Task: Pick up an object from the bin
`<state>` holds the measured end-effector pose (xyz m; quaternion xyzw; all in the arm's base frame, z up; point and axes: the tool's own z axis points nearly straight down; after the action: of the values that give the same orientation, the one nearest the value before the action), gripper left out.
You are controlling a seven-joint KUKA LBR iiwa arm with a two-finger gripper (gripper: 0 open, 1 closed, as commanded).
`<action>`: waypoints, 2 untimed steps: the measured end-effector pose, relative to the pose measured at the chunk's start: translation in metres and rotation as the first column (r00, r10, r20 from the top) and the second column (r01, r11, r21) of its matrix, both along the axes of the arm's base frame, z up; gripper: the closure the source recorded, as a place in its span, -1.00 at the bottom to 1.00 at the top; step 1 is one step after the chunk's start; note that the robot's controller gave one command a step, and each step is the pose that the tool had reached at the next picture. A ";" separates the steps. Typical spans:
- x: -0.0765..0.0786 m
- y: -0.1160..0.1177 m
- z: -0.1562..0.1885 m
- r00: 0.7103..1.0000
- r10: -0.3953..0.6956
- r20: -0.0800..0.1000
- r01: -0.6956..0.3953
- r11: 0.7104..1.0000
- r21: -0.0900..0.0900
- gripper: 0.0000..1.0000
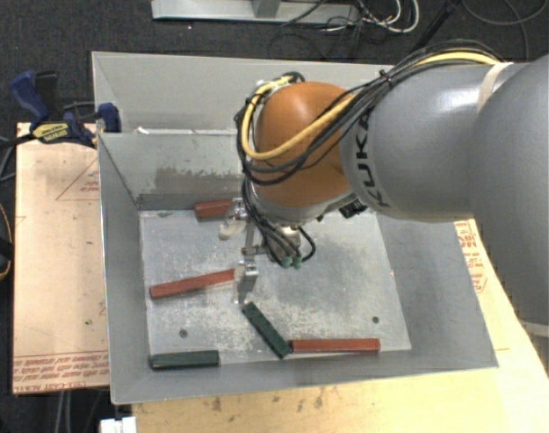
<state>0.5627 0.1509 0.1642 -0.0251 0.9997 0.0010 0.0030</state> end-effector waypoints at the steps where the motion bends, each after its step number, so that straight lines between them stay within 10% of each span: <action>1: -0.024 -0.003 -0.033 0.980 0.196 -0.010 -0.196 0.981 -0.001 -1.00; 2: 0.021 0.027 -0.085 0.967 0.254 0.015 -0.254 0.967 0.002 1.00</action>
Offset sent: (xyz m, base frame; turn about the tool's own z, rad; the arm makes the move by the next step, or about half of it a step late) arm 0.0146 0.0236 -0.0942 -0.2589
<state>0.5837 0.1777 0.0788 -0.1529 0.9882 0.0032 0.0100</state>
